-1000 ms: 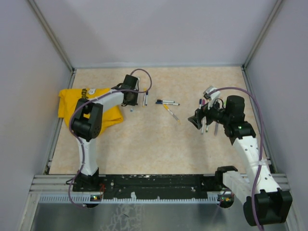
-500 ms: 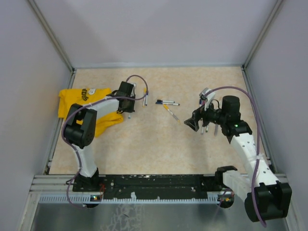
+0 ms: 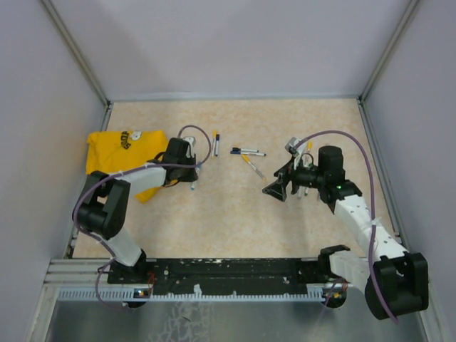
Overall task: Open the pen caps
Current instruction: Pick up the pen from the center of the board.
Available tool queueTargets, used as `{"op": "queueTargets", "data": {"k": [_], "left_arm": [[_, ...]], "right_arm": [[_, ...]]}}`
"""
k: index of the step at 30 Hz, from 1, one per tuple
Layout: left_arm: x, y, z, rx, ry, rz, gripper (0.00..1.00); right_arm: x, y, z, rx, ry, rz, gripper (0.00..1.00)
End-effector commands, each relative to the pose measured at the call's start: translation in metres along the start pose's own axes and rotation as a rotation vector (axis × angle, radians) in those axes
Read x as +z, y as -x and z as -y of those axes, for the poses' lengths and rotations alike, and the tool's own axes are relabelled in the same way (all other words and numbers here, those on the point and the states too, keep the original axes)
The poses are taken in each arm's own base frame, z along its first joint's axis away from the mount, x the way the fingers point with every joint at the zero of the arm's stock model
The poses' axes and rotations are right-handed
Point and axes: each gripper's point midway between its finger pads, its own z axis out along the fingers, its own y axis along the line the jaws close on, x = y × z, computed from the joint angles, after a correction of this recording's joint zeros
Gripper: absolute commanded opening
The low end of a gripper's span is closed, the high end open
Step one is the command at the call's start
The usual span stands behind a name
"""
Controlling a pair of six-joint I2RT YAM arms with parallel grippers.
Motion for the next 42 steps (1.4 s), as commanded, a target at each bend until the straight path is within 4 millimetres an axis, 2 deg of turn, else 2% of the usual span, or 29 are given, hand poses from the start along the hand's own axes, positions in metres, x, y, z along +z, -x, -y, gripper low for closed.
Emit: {"op": "queueTargets", "data": {"k": [1, 16, 26, 42], "left_arm": [[-0.009, -0.015, 0.018, -0.046, -0.089, 0.002, 0.00], [-0.039, -0.035, 0.049, -0.127, -0.265, 0.084, 0.00], [-0.048, -0.046, 0.069, -0.174, -0.379, 0.104, 0.00], [-0.064, -0.048, 0.105, -0.226, -0.546, 0.152, 0.00]], "right_arm": [[0.008, 0.018, -0.013, -0.045, 0.085, 0.075, 0.91], [0.022, 0.008, -0.017, 0.014, 0.122, 0.076, 0.91], [0.027, 0.003, -0.018, 0.033, 0.131, 0.083, 0.91], [0.033, -0.003, -0.016, 0.063, 0.129, 0.082, 0.91]]}}
